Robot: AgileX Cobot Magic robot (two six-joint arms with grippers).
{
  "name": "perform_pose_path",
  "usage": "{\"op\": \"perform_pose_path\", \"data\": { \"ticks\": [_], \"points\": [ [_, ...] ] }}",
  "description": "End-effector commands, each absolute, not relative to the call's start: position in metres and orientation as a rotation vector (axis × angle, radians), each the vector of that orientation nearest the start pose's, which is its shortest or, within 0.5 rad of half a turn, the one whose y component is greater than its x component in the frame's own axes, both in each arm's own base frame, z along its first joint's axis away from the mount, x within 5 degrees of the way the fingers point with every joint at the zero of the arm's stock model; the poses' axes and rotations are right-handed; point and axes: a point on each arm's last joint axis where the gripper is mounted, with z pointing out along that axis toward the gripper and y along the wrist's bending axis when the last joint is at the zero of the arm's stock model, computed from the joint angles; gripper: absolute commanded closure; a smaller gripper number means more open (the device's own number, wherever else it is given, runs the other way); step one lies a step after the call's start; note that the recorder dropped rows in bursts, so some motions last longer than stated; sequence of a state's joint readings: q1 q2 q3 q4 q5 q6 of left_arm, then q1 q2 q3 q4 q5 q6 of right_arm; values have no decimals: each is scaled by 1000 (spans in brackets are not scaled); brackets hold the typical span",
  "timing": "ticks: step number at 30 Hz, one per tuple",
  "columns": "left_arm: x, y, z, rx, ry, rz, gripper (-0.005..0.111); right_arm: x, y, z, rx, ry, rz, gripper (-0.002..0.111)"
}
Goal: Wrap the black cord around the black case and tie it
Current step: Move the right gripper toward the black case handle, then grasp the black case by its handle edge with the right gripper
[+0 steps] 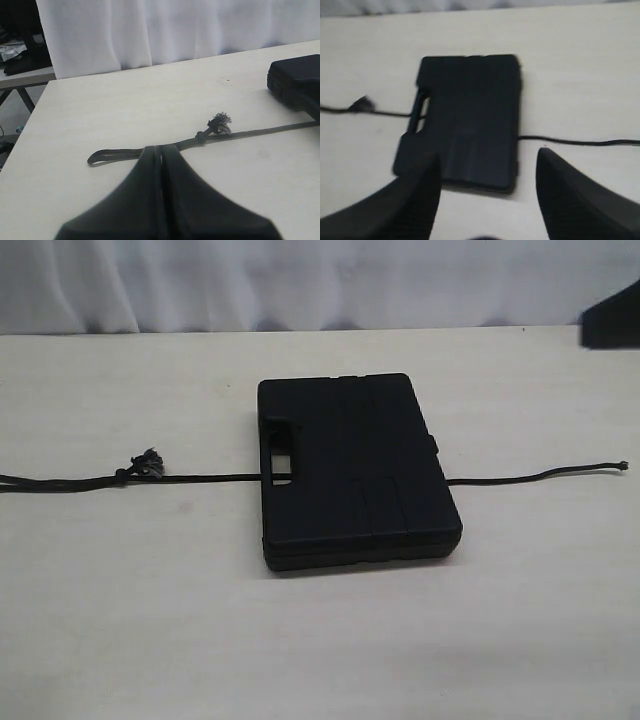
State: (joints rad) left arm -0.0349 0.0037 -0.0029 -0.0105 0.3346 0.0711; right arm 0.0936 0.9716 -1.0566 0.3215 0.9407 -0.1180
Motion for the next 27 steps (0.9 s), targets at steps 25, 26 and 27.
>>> {"op": "perform_pose_path", "data": {
  "ticks": [25,26,27],
  "points": [
    [54,-2,184,88,1806,14,107,335,333,195,-552,2703,0,54],
    [54,-2,184,88,1806,14,107,337,334,192,-550,2701,-6,54],
    [54,-2,184,88,1806,14,107,339,335,187,-548,2698,-15,54]
  ]
}}
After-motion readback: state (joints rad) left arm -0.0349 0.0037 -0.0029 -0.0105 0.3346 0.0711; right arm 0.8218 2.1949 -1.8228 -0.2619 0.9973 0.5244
